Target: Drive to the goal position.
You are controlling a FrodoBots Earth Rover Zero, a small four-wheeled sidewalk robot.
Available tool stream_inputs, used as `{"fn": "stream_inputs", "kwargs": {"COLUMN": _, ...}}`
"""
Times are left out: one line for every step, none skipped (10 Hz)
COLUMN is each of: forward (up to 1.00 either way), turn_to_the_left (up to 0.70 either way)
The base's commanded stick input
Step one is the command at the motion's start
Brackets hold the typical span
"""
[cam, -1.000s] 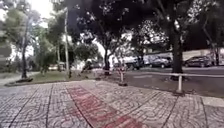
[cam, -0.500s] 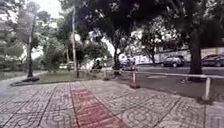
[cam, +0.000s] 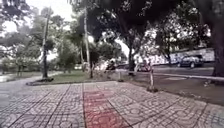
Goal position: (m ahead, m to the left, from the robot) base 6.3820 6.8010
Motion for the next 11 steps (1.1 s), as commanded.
{"fn": "stream_inputs", "kwargs": {"forward": 0.00, "turn_to_the_left": 0.45}}
{"fn": "stream_inputs", "kwargs": {"forward": 0.00, "turn_to_the_left": 0.45}}
{"fn": "stream_inputs", "kwargs": {"forward": 0.00, "turn_to_the_left": 0.45}}
{"fn": "stream_inputs", "kwargs": {"forward": 0.00, "turn_to_the_left": 0.45}}
{"fn": "stream_inputs", "kwargs": {"forward": 0.00, "turn_to_the_left": 0.45}}
{"fn": "stream_inputs", "kwargs": {"forward": 0.59, "turn_to_the_left": 0.34}}
{"fn": "stream_inputs", "kwargs": {"forward": 1.00, "turn_to_the_left": 0.27}}
{"fn": "stream_inputs", "kwargs": {"forward": 1.00, "turn_to_the_left": 0.27}}
{"fn": "stream_inputs", "kwargs": {"forward": 1.00, "turn_to_the_left": 0.27}}
{"fn": "stream_inputs", "kwargs": {"forward": 1.00, "turn_to_the_left": 0.27}}
{"fn": "stream_inputs", "kwargs": {"forward": 1.00, "turn_to_the_left": 0.27}}
